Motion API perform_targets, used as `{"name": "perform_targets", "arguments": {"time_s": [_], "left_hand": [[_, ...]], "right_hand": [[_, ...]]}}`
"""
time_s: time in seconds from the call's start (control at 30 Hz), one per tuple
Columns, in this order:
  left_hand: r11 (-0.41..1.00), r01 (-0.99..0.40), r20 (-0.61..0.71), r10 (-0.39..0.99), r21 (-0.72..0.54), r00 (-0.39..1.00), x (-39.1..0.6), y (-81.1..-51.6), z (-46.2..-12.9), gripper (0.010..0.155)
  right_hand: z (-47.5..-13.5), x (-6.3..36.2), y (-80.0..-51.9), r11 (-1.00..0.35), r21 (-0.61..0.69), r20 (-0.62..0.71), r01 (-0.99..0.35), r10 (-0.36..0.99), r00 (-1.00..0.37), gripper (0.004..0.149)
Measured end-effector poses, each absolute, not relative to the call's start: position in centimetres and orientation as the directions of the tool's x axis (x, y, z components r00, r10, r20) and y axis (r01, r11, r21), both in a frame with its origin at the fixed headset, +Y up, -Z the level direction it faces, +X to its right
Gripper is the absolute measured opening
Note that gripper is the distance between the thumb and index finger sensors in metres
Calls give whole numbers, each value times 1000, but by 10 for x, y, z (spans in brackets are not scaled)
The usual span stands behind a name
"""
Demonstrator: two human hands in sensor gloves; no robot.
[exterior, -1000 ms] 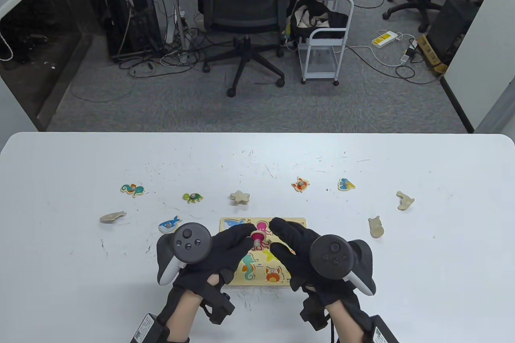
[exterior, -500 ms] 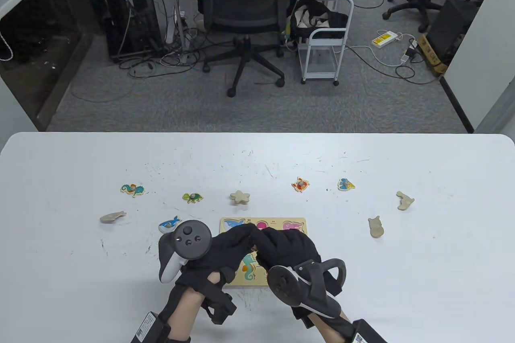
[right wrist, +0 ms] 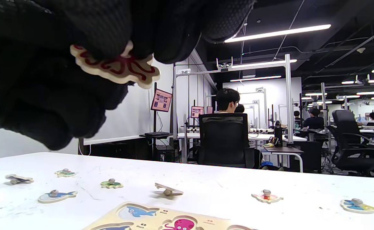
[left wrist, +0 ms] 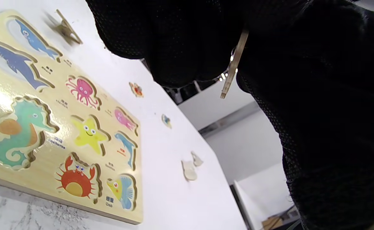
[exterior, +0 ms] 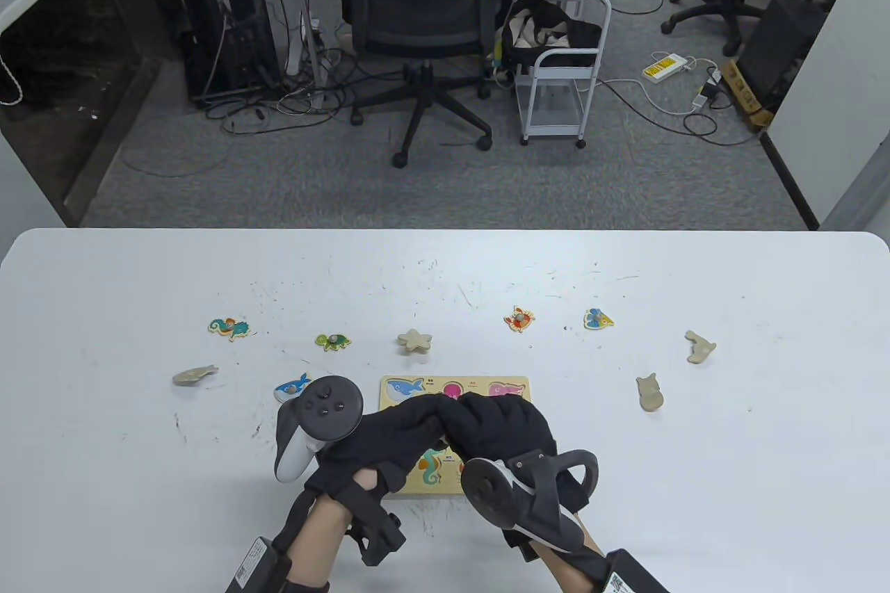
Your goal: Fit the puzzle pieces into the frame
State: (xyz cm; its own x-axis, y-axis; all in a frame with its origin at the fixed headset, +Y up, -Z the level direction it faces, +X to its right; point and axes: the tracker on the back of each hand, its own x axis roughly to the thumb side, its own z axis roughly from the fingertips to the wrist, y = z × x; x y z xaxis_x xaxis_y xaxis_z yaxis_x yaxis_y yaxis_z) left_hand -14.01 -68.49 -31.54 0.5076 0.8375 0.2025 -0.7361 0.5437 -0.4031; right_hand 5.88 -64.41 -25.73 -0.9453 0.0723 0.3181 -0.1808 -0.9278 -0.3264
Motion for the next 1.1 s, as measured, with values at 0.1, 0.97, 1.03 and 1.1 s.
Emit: {"name": "perform_targets", "arguments": {"time_s": [0.1, 0.97, 1.03, 1.1], "left_hand": [[676, -678, 259, 737, -288, 624, -143, -677, -311, 58], [980, -77, 61, 67, 185, 996, -191, -651, -309, 70], [979, -83, 63, 72, 188, 995, -192, -651, -308, 70], [977, -96, 68, 85, 190, 994, -192, -650, -307, 70]], "right_hand": [[-260, 62, -644, -931, -309, 315, -197, 95, -944, 45], [-365, 40, -681, -988, -60, 122, 141, -148, -981, 44], [-373, 32, -689, -986, -37, 119, 161, -164, -979, 44], [-380, 24, -698, -986, -4, 123, 169, -168, -978, 44]]}}
